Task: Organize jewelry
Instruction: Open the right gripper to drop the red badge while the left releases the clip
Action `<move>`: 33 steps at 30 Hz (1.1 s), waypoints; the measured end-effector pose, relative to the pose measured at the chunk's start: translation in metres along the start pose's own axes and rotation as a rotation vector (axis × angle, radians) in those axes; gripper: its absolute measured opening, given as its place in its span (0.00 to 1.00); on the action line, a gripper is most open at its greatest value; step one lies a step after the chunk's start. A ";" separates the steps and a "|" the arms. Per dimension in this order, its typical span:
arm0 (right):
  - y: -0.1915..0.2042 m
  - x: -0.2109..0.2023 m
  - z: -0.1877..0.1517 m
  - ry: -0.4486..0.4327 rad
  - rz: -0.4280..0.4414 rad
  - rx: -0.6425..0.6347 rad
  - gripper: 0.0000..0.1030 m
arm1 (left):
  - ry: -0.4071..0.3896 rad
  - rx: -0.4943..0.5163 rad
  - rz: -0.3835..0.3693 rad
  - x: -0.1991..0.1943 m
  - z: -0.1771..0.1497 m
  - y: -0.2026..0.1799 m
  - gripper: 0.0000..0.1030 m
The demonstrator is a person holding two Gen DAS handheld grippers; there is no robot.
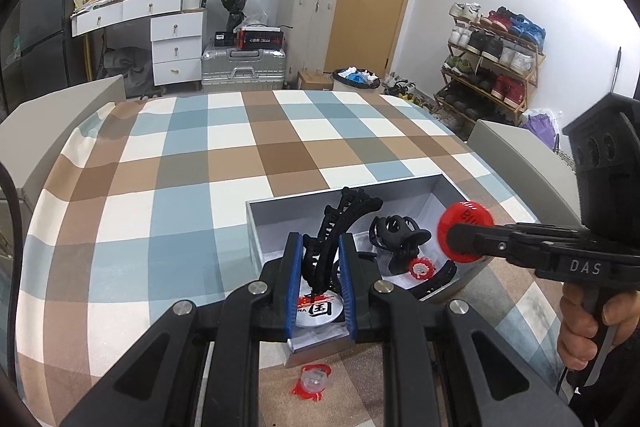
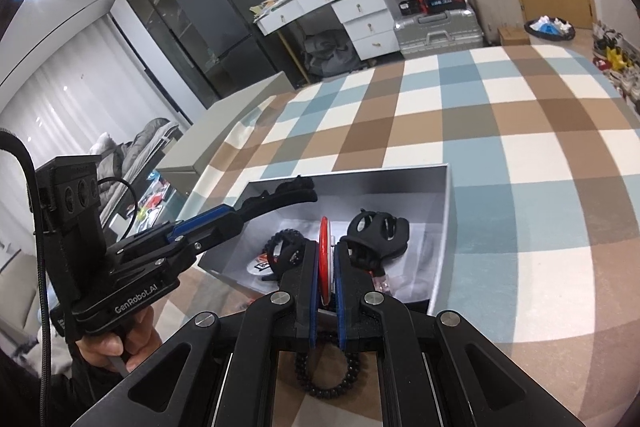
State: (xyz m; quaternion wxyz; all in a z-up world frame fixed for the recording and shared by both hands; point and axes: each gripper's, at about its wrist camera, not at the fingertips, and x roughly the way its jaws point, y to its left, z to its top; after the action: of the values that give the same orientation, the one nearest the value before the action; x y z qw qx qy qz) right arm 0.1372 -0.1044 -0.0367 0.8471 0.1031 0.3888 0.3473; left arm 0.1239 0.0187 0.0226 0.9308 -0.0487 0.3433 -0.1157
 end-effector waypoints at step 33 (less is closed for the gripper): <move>0.003 -0.027 -0.003 -0.068 -0.096 -0.042 0.54 | 0.010 -0.002 0.050 -0.018 -0.007 0.001 0.45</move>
State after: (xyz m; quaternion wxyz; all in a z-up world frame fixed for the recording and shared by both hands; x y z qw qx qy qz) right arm 0.1215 -0.1206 -0.0214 0.8774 0.0784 0.3570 0.3108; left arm 0.1061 0.0245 0.0289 0.9316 -0.0403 0.3493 -0.0921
